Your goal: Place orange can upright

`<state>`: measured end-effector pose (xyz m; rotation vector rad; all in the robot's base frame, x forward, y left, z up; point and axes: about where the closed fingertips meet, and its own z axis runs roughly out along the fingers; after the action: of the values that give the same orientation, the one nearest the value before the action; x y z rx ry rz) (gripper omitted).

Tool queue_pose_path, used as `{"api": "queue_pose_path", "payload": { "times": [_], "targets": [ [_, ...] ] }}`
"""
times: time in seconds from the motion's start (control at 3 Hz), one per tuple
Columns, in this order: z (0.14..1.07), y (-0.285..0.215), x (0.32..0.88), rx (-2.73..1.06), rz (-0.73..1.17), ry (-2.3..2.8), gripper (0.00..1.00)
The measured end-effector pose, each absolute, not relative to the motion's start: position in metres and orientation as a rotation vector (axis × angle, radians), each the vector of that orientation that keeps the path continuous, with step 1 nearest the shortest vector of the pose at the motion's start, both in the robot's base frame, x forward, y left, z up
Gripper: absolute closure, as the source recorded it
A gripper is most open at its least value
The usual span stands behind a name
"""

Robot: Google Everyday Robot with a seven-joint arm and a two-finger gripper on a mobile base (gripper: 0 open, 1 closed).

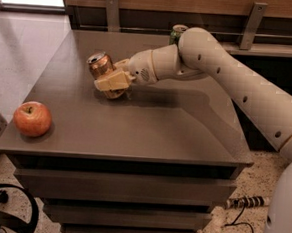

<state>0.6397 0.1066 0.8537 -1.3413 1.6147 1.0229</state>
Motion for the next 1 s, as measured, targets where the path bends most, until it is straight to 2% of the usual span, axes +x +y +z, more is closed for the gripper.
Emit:
{"api": "queue_pose_path", "payload": {
  "times": [1.0],
  "targets": [
    [0.8549,0.1068,0.6396,-1.342,1.023,1.615,0.13]
  ]
}}
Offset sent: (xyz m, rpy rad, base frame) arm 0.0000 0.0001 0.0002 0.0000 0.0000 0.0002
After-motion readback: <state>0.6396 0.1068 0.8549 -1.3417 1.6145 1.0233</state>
